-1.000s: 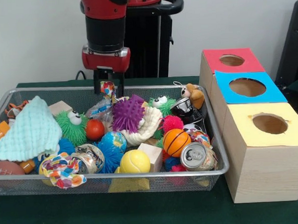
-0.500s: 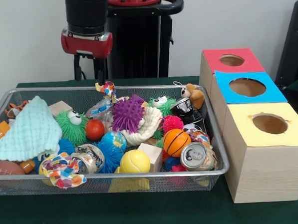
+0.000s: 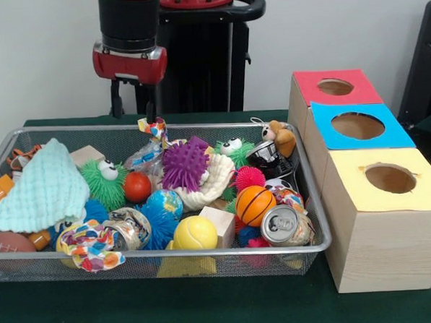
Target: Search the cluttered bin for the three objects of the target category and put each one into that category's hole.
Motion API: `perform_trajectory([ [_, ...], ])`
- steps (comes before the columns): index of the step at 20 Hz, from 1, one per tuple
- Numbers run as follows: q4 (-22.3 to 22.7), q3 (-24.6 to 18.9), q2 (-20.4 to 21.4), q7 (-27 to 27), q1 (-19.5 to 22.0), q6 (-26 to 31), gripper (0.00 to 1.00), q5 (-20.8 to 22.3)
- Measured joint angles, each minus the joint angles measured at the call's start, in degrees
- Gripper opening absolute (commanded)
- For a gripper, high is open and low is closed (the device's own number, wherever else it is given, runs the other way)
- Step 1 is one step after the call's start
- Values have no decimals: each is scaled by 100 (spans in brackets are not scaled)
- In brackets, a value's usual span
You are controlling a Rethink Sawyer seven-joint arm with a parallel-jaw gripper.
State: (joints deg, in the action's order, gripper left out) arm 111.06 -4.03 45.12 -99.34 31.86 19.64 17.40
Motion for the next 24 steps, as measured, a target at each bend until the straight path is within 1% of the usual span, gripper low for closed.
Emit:
perform_trajectory([
  [14, -1, -2, -274, 0, -35, 0, 100, -8],
  [18, -51, -1, -334, 0, -69, 0, 100, -74],
  [22, -234, 29, -451, 0, -167, 0, 100, -210],
  [24, -416, 69, -555, 0, -268, 0, 100, -322],
])
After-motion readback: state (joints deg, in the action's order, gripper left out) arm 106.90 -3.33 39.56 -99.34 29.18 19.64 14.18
